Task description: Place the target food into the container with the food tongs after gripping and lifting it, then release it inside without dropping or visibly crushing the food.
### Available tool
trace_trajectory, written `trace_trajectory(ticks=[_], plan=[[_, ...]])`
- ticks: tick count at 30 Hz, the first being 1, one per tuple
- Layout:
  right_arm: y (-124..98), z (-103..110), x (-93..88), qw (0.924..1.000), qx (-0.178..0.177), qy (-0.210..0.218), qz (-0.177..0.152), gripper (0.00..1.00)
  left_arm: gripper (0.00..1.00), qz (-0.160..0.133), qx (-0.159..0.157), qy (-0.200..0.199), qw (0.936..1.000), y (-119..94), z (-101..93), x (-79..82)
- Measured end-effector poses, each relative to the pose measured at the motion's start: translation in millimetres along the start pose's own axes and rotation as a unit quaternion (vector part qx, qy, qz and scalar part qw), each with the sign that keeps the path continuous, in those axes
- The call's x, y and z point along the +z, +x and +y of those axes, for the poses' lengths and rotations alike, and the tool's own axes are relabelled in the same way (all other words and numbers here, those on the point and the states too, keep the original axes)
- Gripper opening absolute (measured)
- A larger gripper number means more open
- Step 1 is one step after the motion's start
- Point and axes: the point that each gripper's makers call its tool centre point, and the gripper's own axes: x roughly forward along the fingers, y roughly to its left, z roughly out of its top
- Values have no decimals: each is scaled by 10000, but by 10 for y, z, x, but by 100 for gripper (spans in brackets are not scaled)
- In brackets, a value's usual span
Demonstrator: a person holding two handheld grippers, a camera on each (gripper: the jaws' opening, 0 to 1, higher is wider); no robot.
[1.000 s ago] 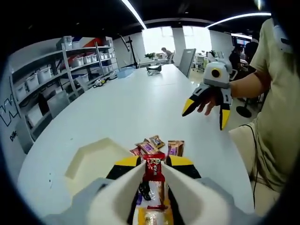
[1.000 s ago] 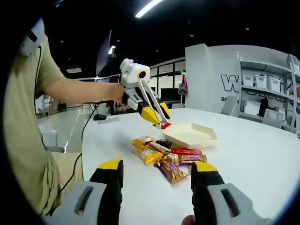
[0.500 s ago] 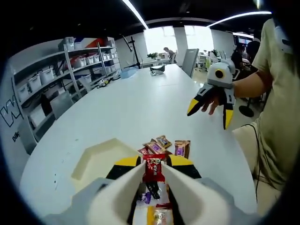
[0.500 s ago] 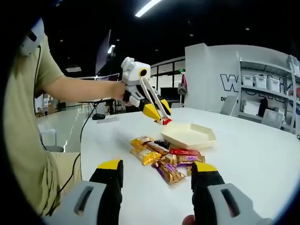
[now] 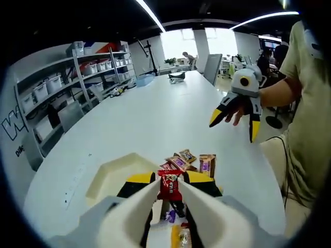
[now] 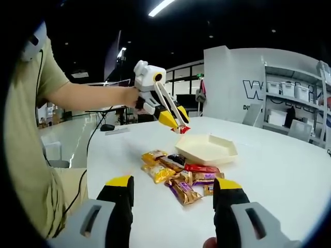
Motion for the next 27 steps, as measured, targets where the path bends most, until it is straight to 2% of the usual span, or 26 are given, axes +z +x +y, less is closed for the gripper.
trace_trajectory(ticks=[27], plan=[[73,-71,54,9999,33,3,120,63,21,109,52,-66,9999,72,318,-104]])
